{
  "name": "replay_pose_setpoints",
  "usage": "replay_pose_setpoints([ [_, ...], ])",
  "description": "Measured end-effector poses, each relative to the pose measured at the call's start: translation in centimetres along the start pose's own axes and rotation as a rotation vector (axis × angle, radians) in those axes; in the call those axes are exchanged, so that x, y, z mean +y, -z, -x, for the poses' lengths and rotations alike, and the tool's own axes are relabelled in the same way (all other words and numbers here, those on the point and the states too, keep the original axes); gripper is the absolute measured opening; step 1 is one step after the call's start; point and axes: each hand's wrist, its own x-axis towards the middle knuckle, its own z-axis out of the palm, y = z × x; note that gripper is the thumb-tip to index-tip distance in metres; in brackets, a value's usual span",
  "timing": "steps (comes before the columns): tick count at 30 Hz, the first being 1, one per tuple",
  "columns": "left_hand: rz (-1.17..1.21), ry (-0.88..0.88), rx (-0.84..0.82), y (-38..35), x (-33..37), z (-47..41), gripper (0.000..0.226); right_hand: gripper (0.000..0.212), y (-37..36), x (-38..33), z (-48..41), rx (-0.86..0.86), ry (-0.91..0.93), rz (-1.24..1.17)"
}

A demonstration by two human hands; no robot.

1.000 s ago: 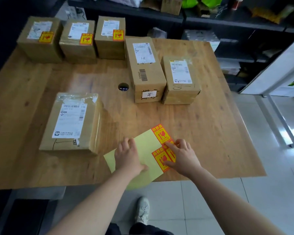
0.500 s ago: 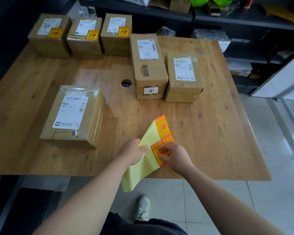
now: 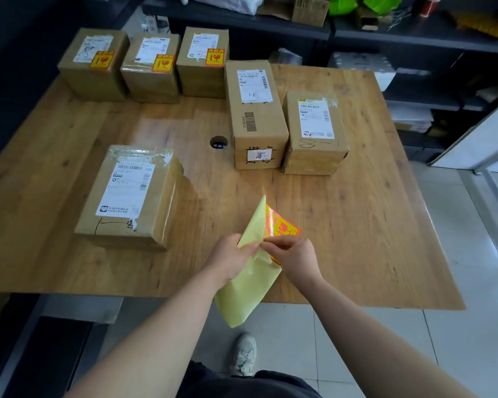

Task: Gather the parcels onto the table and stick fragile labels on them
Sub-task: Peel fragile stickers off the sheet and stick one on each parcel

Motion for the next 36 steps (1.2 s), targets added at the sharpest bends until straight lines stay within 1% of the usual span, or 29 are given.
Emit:
replay_pose_setpoints([
  [4, 0.037, 0.000, -0.004, 0.02, 0.06, 0.19, 0.010, 0.007, -0.16, -0.11, 0.15, -0.018, 0.001, -0.024],
  [8, 0.034, 0.007, -0.021, 0.33, -0.28, 0.10, 0.009, 0.008, -0.20, -0.28, 0.22, -0.059, -0.049, -0.085],
  [12, 0.035, 0.003, -0.030, 0.42, -0.48, 0.24, 0.007, 0.011, -0.12, -0.33, 0.07, -0.065, -0.014, 0.031],
  [16, 0.056, 0.007, 0.005, 0.64, -0.41, 0.28, 0.011, 0.007, -0.13, -0.24, 0.03, -0.104, 0.027, 0.019],
  [18, 0.063, 0.003, 0.003, 0.67, -0.26, 0.35, 0.008, 0.008, -0.23, -0.15, 0.04, -0.120, 0.035, -0.001],
  [20, 0.063, -0.004, 0.001, 0.64, -0.17, 0.40, 0.006, 0.009, -0.29, -0.15, 0.03, -0.106, 0.016, -0.038],
  [23, 0.043, -0.006, -0.013, 0.65, -0.17, 0.42, 0.009, 0.006, -0.32, -0.34, 0.12, -0.095, 0.007, -0.047],
  [29, -0.004, -0.025, -0.020, 0.87, -0.15, 0.58, 0.009, 0.007, -0.21, -0.69, 0.26, -0.123, 0.015, -0.040],
  [36, -0.067, -0.015, -0.004, 0.87, -0.03, 0.62, 0.007, 0.008, -0.22, -0.73, -0.03, -0.090, -0.003, 0.023],
])
